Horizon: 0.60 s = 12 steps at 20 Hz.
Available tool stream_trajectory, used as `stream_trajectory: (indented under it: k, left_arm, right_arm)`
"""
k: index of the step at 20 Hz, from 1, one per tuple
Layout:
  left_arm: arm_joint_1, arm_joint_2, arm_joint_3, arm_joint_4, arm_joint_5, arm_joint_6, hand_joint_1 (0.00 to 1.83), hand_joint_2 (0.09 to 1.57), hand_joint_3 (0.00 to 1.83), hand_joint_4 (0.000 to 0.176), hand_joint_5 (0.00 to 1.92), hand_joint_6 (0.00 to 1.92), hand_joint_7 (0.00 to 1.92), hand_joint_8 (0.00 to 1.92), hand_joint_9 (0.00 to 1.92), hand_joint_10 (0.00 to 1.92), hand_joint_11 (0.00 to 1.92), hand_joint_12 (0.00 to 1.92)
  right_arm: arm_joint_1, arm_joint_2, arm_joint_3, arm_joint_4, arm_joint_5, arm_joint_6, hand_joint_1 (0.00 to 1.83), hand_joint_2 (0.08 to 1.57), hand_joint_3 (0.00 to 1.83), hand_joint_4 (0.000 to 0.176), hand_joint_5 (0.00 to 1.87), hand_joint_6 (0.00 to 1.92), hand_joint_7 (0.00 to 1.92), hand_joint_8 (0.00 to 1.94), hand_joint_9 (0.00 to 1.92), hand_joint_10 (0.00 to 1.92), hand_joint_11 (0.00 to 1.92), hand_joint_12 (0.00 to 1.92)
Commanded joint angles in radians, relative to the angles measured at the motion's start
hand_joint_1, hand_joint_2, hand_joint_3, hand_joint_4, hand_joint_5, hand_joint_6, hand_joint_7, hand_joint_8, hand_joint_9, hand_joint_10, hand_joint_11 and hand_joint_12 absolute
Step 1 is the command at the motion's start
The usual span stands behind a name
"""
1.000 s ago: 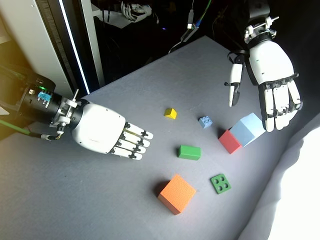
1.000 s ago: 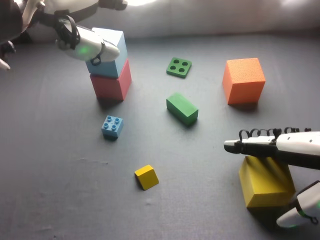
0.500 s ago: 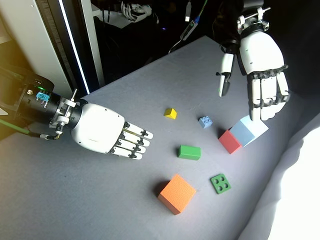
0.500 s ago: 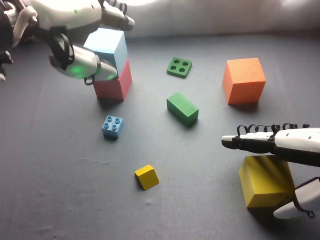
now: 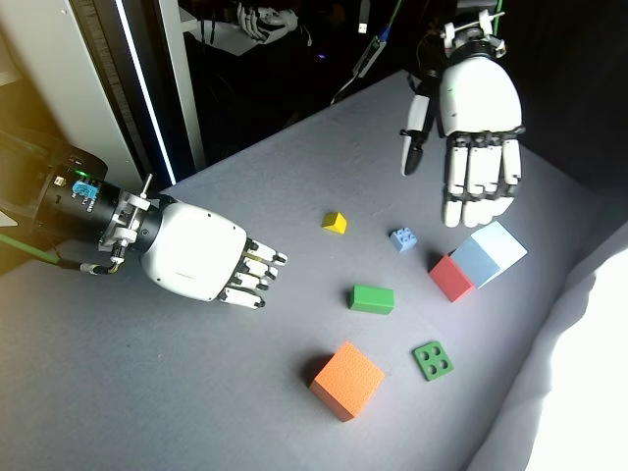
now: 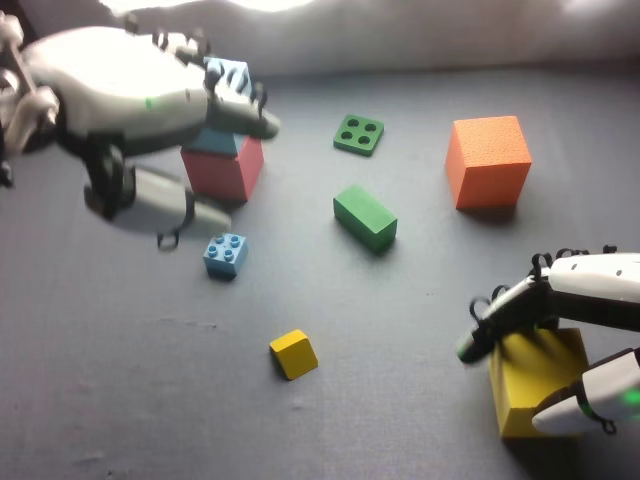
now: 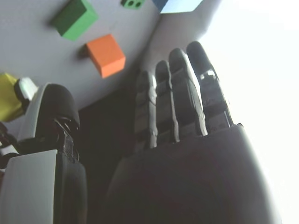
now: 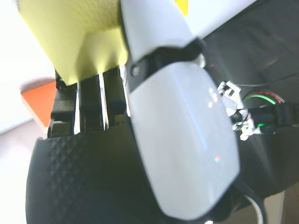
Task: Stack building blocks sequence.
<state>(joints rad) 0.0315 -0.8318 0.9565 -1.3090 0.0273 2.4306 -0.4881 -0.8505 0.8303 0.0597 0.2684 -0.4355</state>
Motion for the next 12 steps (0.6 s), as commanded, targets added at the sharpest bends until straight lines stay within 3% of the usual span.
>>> stream_trajectory:
  k: [1,4,9,10,12]
  left_arm:
    - [0.001,0.022,-0.009,-0.006,-0.010,0.000,0.59,1.23,0.00,0.000,0.34,0.01,0.34,0.01,0.37,0.01,0.03,0.91]
    - [0.040,0.060,-0.062,0.014,0.009,0.000,0.60,1.22,0.00,0.000,0.38,0.00,0.38,0.01,0.39,0.01,0.08,0.87]
    - [0.053,0.079,-0.079,0.046,0.103,0.007,0.59,1.25,0.00,0.000,0.37,0.01,0.39,0.01,0.40,0.01,0.05,0.89]
    - [0.053,0.079,-0.076,0.023,0.136,0.046,0.62,1.24,0.00,0.000,0.39,0.01,0.40,0.02,0.41,0.01,0.06,0.89]
    - [0.058,0.082,-0.070,-0.169,0.198,0.259,0.64,1.23,0.00,0.000,0.38,0.01,0.39,0.01,0.40,0.01,0.06,0.89]
  right_arm:
    - [0.010,0.009,0.001,0.006,0.089,0.004,1.36,1.18,0.00,0.000,0.78,1.12,0.93,1.19,0.72,1.41,0.37,1.76]
    - [0.011,0.010,0.001,0.006,0.090,0.004,1.36,1.18,0.00,0.000,0.81,1.16,0.89,1.27,0.75,1.40,0.53,1.70]
    - [0.037,0.013,0.004,0.006,0.095,0.004,1.35,1.20,0.00,0.000,0.80,1.20,0.85,1.30,0.71,1.46,0.44,1.75]
    - [0.055,0.014,0.013,0.006,0.096,0.003,1.35,1.20,0.00,0.000,0.78,1.21,0.86,1.31,0.69,1.48,0.42,1.78]
    - [0.087,0.013,0.033,0.002,0.094,-0.003,1.35,1.21,0.00,0.000,0.77,1.25,0.84,1.30,0.68,1.51,0.41,1.81]
